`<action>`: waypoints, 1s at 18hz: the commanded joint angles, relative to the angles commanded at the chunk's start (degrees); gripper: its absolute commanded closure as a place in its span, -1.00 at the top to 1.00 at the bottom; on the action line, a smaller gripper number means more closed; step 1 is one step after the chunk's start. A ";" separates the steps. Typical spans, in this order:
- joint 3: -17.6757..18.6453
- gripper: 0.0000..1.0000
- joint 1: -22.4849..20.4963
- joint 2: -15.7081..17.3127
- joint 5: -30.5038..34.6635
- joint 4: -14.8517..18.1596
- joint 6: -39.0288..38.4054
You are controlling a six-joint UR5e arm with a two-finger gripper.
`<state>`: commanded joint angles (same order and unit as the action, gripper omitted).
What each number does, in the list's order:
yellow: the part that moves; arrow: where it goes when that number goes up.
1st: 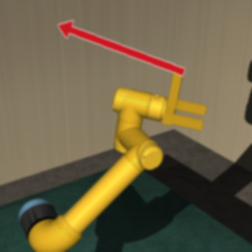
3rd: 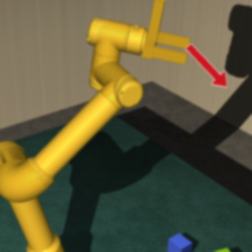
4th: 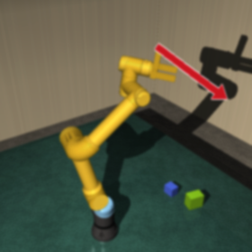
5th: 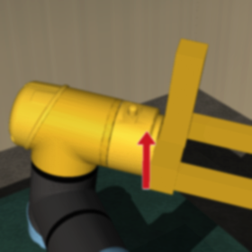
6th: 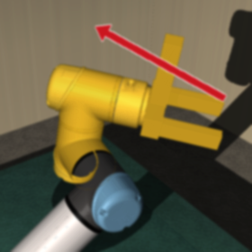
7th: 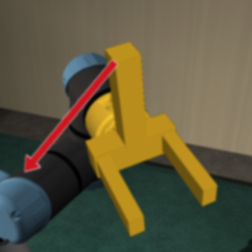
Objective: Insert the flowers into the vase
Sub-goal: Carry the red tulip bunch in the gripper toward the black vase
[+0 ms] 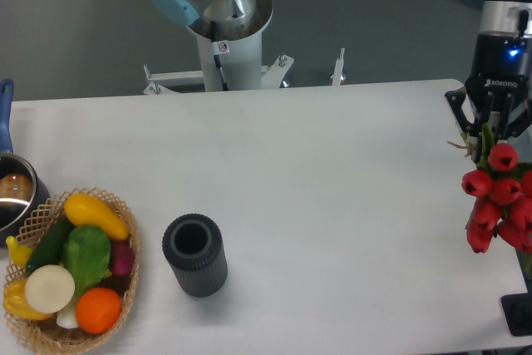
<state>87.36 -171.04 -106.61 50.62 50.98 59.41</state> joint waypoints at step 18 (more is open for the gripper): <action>1.14 -0.79 10.98 -0.88 -5.87 -3.07 -0.17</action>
<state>88.51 -160.06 -107.49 44.75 47.90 59.24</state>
